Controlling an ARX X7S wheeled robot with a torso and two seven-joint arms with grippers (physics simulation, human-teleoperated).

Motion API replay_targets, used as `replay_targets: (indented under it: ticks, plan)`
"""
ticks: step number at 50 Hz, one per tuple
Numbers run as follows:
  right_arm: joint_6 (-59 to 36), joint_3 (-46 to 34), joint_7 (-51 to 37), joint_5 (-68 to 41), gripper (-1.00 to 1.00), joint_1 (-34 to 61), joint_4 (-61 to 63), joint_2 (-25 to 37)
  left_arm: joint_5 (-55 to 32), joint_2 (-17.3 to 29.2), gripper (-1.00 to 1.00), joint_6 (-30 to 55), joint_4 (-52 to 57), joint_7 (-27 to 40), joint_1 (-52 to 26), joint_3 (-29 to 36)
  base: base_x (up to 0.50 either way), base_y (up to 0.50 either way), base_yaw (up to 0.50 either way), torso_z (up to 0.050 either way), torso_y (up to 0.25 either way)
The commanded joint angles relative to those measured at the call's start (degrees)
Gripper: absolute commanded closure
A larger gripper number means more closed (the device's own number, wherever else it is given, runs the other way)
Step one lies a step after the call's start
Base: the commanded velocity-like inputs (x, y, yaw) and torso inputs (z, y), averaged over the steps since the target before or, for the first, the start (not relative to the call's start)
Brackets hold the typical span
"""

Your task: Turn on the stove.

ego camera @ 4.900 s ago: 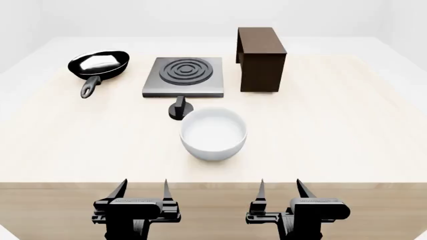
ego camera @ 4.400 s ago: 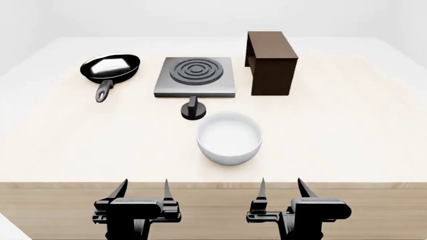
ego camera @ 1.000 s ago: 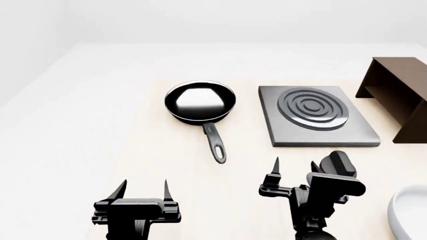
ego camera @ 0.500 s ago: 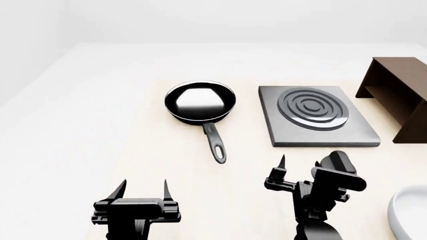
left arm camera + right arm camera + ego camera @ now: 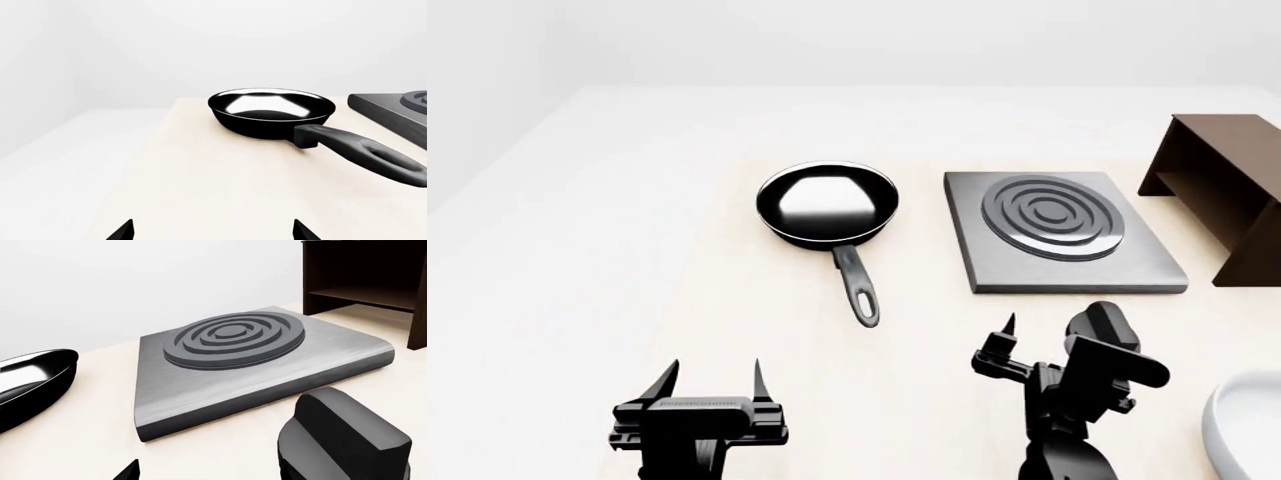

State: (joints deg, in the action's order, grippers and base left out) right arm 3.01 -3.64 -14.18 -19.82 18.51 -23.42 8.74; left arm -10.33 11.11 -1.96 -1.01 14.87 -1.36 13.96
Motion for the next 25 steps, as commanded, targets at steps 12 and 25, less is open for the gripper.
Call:
replay_targets:
  ticks: [12,25]
  plan:
    - [2.3,0.8,-0.9,-0.4,-1.00,2.9,-6.0,0.1,-0.3,0.4,-1.00,-0.4,-0.3,0.6,0.0,0.6,0.00,0.00,0.00,0.000,0.000]
    - [4.0,1.0,-1.3,0.1,-1.00,6.4,-11.6,0.1,-0.5,0.7,-1.00,-0.7,-0.4,0.9,0.0,0.9,0.00,0.00,0.00,0.000,0.000]
